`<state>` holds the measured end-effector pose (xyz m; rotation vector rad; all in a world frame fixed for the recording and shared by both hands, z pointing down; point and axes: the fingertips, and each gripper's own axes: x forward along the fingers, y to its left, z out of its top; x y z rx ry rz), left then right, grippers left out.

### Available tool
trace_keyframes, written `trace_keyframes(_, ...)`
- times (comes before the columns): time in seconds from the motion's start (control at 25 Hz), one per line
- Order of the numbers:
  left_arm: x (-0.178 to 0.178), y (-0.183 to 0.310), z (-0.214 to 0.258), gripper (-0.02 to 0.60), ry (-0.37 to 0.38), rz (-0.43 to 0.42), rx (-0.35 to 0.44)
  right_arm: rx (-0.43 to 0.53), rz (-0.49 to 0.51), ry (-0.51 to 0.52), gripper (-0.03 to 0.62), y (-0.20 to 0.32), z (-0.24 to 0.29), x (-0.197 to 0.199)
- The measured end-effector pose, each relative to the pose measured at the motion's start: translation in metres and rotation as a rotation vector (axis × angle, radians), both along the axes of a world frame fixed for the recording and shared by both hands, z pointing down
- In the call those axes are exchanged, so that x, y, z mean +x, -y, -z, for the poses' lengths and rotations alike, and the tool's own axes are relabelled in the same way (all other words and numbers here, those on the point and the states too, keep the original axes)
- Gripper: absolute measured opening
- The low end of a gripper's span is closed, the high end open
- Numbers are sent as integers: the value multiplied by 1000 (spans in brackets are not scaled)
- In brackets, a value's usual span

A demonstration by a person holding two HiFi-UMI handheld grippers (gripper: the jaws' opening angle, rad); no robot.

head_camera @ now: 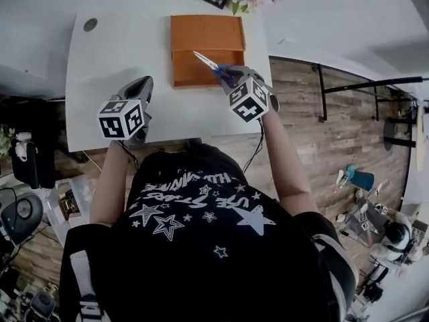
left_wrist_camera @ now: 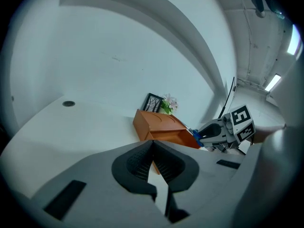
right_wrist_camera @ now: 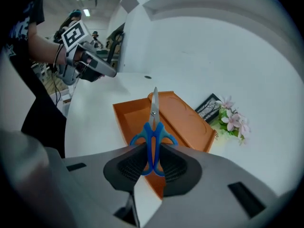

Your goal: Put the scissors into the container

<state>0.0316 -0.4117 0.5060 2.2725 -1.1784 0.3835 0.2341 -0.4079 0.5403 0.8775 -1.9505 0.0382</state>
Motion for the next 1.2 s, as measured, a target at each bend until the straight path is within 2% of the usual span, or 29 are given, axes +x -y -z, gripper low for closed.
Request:
trace_keyframes(0.16,2,5,-3,18,2,74,2,-36,169,-100,97,18,-18,3)
trace_keyframes(0.48,-8,3,-13,18,6,183,-17,-134,318,-217,97,31,-60,-6)
trace_keyframes(0.88,-9,-4,-27,18,22,216,-51,-166,356,-275,97,46,-84,-10)
trace_keyframes(1.2,-6,3,-33,18,21,206,-65,-244,345,-279,97,50,-86,-10)
